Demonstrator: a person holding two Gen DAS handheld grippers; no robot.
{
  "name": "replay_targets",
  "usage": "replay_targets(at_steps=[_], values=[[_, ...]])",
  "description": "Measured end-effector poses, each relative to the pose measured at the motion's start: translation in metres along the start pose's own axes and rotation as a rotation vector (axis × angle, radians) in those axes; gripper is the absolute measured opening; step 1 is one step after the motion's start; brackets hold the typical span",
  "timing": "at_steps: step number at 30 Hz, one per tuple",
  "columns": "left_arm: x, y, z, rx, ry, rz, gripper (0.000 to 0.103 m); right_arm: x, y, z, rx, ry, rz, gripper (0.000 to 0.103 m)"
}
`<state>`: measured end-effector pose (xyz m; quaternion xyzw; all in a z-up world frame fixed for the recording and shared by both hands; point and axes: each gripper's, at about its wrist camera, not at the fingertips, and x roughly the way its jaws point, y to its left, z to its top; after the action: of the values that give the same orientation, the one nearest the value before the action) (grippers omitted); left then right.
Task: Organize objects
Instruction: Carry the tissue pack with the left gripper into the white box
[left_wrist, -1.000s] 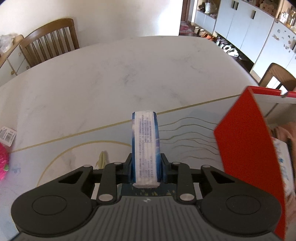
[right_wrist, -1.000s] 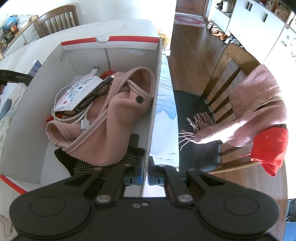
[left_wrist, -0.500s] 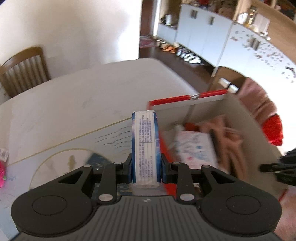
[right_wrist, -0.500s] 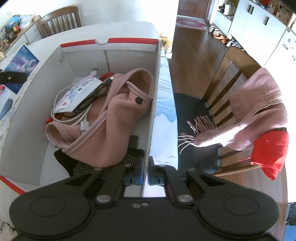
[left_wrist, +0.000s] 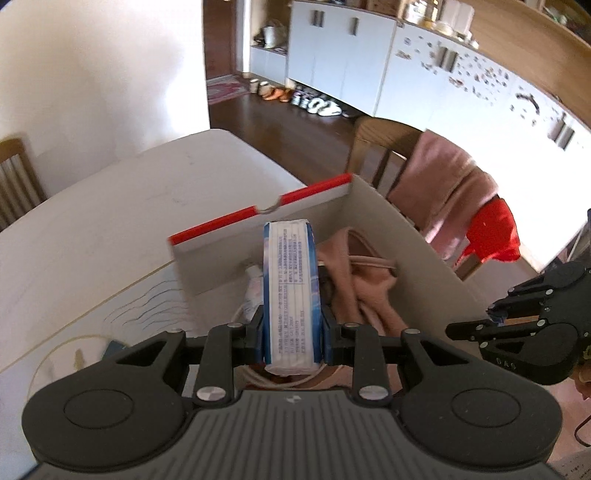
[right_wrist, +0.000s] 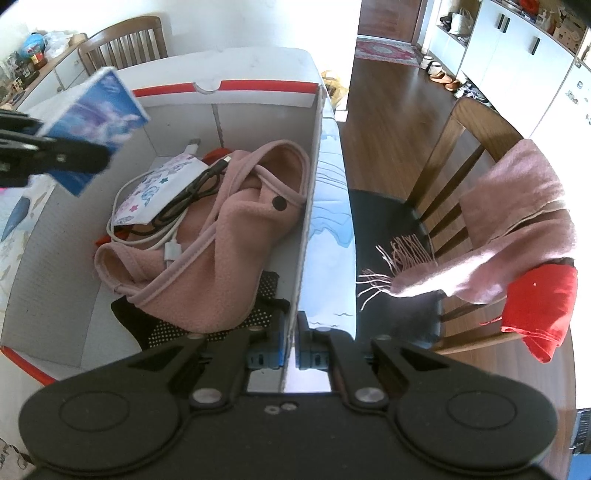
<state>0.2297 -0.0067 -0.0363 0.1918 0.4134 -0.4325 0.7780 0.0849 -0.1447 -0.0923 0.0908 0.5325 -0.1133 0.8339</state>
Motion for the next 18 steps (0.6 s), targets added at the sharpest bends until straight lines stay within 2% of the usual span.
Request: replay_targets(at_steps=[8, 18], values=[[0.033, -0.019, 0.007, 0.032, 0.047, -0.037, 0.026, 0.000, -0.001, -0.001, 0.001, -0.004, 0.005, 0.005], [0.070, -0.034, 0.000, 0.074, 0.103, 0.009, 0.026, 0.001, -0.002, 0.000, 0.002, -0.006, 0.006, 0.005]])
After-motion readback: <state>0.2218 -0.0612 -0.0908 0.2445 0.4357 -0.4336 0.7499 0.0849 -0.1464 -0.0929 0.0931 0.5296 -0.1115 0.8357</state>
